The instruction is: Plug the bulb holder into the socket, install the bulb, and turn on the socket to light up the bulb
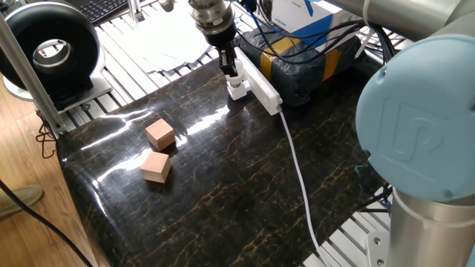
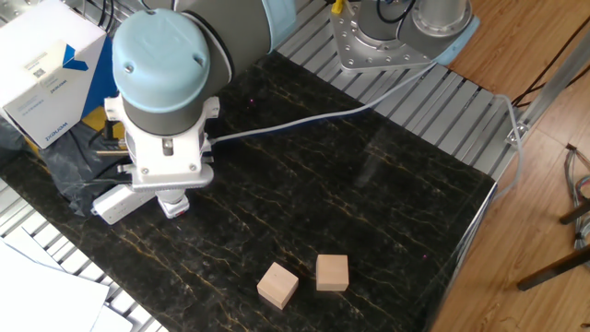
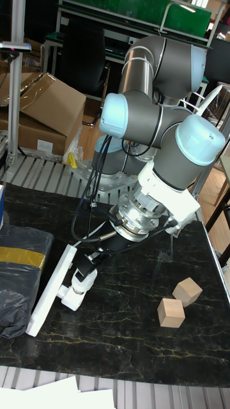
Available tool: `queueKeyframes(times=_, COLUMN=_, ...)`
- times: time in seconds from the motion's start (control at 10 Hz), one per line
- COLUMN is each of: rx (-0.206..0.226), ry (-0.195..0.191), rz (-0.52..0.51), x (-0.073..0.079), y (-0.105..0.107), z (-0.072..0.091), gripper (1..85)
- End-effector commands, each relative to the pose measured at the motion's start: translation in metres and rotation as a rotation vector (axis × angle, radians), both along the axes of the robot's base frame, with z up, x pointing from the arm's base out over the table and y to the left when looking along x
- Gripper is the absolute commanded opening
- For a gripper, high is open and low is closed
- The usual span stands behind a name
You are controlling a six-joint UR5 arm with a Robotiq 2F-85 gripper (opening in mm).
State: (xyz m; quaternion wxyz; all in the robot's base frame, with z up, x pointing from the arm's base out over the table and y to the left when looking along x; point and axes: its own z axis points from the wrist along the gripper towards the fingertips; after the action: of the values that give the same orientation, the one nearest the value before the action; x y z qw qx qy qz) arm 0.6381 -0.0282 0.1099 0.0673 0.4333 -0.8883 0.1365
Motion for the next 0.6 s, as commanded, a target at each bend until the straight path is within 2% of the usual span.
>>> queueKeyframes(times=0.0, rx=0.049, ry=0.033, rz=0.107, x=-0.0005, y=0.0073, z=-0.0049, gripper=37.7)
queueKeyframes(times=0.1, rx=0.058, ry=0.038, rz=0.139, x=0.0003, y=0.0079, z=-0.0060, gripper=47.7)
queueKeyframes(times=0.2, rx=0.035, ry=0.045, rz=0.145, x=-0.0003, y=0.0023, z=-0.0045, gripper=49.0)
queueKeyframes(times=0.3, rx=0.033, ry=0.054, rz=0.152, x=-0.0019, y=0.0016, z=-0.0041, gripper=49.3)
queueKeyframes(times=0.5, rx=0.053, ry=0.070, rz=0.180, x=-0.0044, y=0.0059, z=-0.0052, gripper=55.7)
